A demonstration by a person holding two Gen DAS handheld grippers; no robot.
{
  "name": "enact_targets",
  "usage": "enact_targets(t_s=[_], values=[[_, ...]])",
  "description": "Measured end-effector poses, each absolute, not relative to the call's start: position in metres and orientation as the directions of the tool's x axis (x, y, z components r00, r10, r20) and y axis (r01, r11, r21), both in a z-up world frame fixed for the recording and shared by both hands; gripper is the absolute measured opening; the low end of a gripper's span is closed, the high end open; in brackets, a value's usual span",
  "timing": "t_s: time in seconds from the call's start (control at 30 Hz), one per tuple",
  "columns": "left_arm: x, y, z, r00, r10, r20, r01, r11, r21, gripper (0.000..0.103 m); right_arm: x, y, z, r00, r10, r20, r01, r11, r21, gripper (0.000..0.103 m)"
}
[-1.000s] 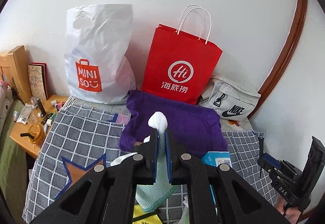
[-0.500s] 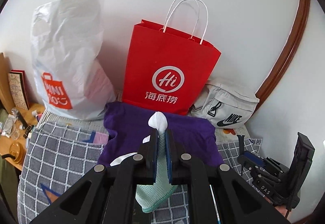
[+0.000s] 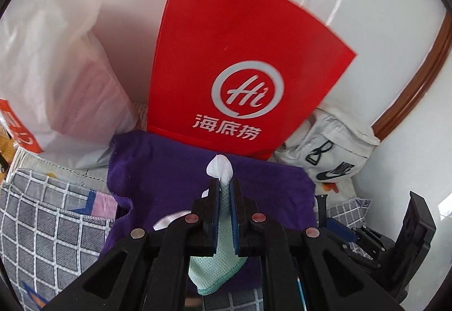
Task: Organize soft objects
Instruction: 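Lower the glove onto the purple towel and open the left tool while the right tool releases the strap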
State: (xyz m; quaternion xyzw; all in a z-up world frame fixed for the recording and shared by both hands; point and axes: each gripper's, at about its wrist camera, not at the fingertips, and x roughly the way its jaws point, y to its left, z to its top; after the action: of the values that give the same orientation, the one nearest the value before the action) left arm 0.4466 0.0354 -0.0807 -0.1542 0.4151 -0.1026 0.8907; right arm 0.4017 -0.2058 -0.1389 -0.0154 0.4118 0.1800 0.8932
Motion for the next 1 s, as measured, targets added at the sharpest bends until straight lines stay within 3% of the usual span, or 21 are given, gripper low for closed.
enact_targets(t_s=[0.3, 0.57, 0.77, 0.83, 0.93, 1.0], values=[[0.486, 0.043, -0.118, 0.603, -0.265, -0.752, 0.017, 0.947, -0.320, 0.008, 0.433, -0.203, -0.177, 0.524, 0.290, -0.801, -0.334, 0.935, 0.120, 0.026], [0.502, 0.041, -0.134, 0.553, -0.296, -0.779, 0.044, 0.944, -0.327, 0.010, 0.446, -0.209, -0.199, 0.474, 0.287, -0.832, -0.313, 0.939, 0.145, 0.027], [0.505, 0.039, -0.141, 0.531, -0.290, -0.796, 0.044, 0.948, -0.316, 0.022, 0.450, -0.205, -0.207, 0.444, 0.294, -0.846, -0.316, 0.935, 0.160, 0.029], [0.505, 0.036, -0.141, 0.520, -0.290, -0.803, 0.047, 0.949, -0.312, 0.039, 0.450, -0.206, -0.207, 0.448, 0.294, -0.844, -0.309, 0.937, 0.162, 0.030], [0.501, 0.035, -0.135, 0.538, -0.278, -0.795, 0.045, 0.952, -0.303, 0.057, 0.449, -0.210, -0.200, 0.446, 0.306, -0.841, -0.299, 0.937, 0.182, 0.043], [0.497, 0.034, -0.129, 0.554, -0.269, -0.788, 0.046, 0.955, -0.293, 0.058, 0.445, -0.211, -0.191, 0.461, 0.315, -0.829, -0.305, 0.934, 0.185, 0.055]])
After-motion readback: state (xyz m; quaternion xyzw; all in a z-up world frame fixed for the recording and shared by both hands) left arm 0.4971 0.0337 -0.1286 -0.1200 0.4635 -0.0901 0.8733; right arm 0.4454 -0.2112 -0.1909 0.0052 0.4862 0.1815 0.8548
